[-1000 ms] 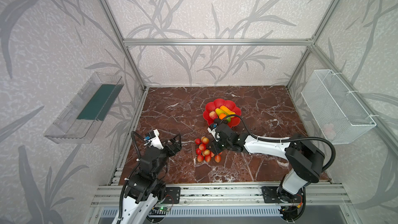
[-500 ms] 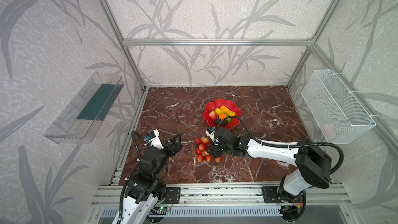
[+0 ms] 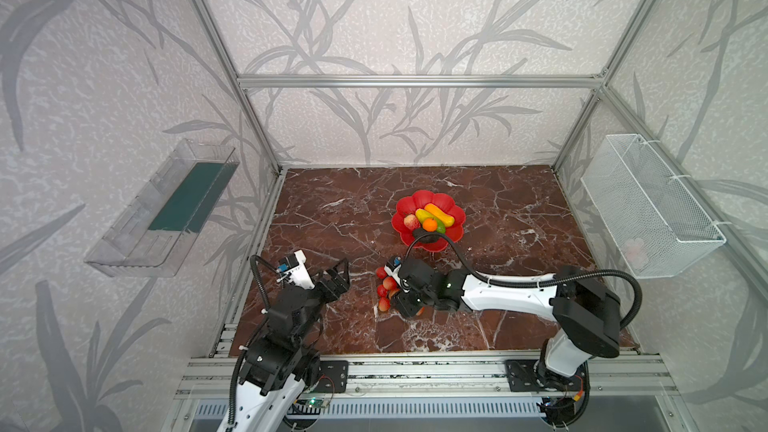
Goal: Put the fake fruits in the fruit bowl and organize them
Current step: 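Lift the berry bunch with the right gripper and lay it in the plate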
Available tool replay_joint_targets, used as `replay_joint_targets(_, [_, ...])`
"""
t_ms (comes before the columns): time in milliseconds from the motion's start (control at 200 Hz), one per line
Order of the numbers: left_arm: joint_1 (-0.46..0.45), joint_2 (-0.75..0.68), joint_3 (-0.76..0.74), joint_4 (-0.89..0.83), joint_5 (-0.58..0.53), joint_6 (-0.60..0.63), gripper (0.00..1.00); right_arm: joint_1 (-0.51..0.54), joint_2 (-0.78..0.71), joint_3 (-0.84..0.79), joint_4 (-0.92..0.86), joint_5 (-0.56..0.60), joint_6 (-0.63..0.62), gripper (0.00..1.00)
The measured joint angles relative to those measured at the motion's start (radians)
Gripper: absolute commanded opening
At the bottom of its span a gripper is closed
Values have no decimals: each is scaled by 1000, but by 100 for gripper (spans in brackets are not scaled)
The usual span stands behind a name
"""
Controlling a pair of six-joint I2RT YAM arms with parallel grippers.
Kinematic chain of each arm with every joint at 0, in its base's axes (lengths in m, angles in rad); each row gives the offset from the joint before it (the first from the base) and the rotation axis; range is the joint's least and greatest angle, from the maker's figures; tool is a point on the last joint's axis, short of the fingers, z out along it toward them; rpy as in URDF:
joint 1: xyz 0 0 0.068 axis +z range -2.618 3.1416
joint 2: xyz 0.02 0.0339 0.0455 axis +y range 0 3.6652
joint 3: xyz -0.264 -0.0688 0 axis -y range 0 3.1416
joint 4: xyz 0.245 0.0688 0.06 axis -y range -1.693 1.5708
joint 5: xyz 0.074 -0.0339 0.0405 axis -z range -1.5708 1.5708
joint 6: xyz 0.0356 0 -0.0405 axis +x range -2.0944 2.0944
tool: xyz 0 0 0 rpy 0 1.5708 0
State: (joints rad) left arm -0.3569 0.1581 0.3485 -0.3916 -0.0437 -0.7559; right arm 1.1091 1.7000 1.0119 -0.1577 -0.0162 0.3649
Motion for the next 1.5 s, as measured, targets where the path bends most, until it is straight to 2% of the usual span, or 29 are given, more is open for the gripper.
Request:
replay_joint_targets(200, [0, -23, 0, -8, -4, 0, 97, 0, 53, 53, -12, 31, -5, 57])
replay_joint_targets(430, [0, -47, 0, -33, -11, 0, 97, 0, 74, 69, -31, 52, -21, 29])
replay_joint_targets(570, [0, -51, 0, -44, -12, 1, 97, 0, 60, 68, -36, 63, -29, 23])
replay_joint_targets(770, [0, -51, 0, -43, -12, 4, 97, -21, -94, 76, -43, 80, -62, 21])
replay_joint_targets(945, [0, -51, 0, -43, -12, 4, 97, -119, -176, 190, -57, 93, -122, 22])
replay_joint_targets(1235, [0, -51, 0, -43, -14, 13, 97, -310, -171, 297, -61, 100, -215, 22])
replay_joint_targets(1500, [0, -49, 0, -41, -19, 24, 97, -452, -71, 337, -47, 50, -262, 24])
